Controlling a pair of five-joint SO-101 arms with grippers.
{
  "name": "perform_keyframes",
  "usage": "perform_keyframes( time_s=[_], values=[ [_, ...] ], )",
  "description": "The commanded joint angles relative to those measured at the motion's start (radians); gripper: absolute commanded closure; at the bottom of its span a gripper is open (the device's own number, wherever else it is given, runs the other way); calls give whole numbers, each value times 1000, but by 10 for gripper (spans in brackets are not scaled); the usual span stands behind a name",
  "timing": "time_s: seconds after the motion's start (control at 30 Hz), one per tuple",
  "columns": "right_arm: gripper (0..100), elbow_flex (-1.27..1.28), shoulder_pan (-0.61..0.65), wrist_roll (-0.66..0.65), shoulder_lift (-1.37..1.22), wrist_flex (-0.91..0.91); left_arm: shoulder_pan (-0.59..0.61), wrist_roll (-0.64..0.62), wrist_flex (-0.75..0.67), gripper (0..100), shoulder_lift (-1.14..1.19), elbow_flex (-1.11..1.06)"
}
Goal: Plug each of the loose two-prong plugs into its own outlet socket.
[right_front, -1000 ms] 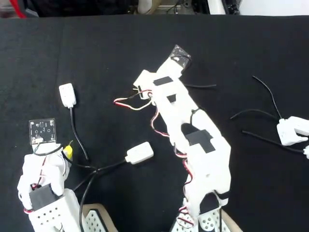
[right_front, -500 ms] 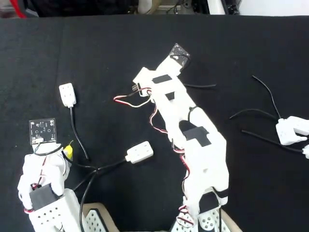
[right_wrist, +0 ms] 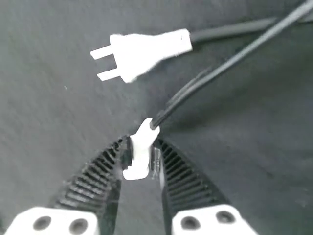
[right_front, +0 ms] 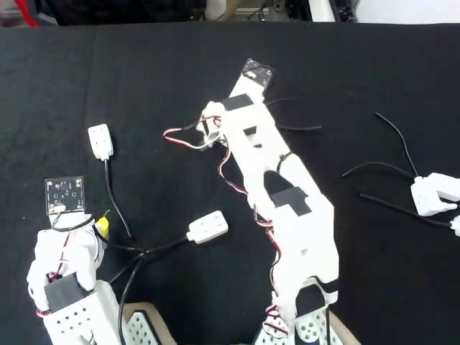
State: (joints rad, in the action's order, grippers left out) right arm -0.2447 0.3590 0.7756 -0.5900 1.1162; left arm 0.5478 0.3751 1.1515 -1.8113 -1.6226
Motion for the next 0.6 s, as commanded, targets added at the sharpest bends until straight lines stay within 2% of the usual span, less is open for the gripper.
perform_keyframes(
  time_s=[0.0, 0.17, 0.3, 0.47, 0.57],
  values=[
    [986, -90, -31, -89, 19, 92, -13, 6, -5, 736, -8, 7],
    [986, -79, -17, -229, 73, 164, -48, 6, -18, 737, -8, -7],
    [986, 10, -11, -308, 211, 190, -79, 6, -32, 737, -8, -19],
    [986, 223, -3, -399, 469, 126, -96, -2, -34, 739, -9, -12],
    [986, 401, 26, -448, 653, 18, -199, -48, -32, 739, -9, 8]
  ],
)
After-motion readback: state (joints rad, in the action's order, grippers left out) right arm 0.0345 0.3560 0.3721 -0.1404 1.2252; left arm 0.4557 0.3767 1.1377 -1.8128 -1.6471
